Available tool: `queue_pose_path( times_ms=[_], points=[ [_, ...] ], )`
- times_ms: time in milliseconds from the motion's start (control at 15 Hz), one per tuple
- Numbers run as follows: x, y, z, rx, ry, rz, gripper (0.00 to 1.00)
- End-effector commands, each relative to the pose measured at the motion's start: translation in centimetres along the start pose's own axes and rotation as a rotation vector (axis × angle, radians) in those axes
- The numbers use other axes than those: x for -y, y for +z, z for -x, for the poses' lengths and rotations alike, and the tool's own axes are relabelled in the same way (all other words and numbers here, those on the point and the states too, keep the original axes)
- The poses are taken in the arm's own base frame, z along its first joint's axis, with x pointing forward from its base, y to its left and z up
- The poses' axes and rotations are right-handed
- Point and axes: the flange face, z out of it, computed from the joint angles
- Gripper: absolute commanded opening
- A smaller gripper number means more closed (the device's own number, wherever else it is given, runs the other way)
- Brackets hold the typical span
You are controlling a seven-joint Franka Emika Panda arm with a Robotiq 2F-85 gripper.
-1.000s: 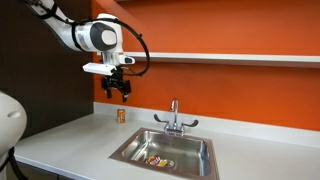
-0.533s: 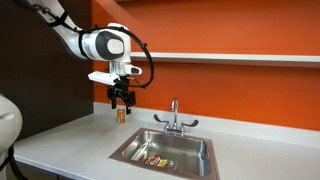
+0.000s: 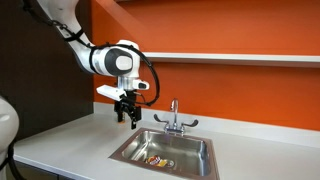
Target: Remove the packet from the sink and put it on the left side of the counter.
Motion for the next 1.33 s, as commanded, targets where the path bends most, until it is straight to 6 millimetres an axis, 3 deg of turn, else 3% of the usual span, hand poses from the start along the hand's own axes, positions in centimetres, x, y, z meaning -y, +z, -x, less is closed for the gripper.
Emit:
queue_pose_path(
  times_ms=[0, 533, 1267],
  points=[
    [-1.4, 3.3, -1.8, -0.01, 0.026, 0.008, 1.0],
    [-2.5, 9.7, -5.2, -0.007, 0.05, 0.018, 1.0],
    [-3.7, 15.6, -10.6, 0.014, 0.098, 0.03, 1.0]
  ],
)
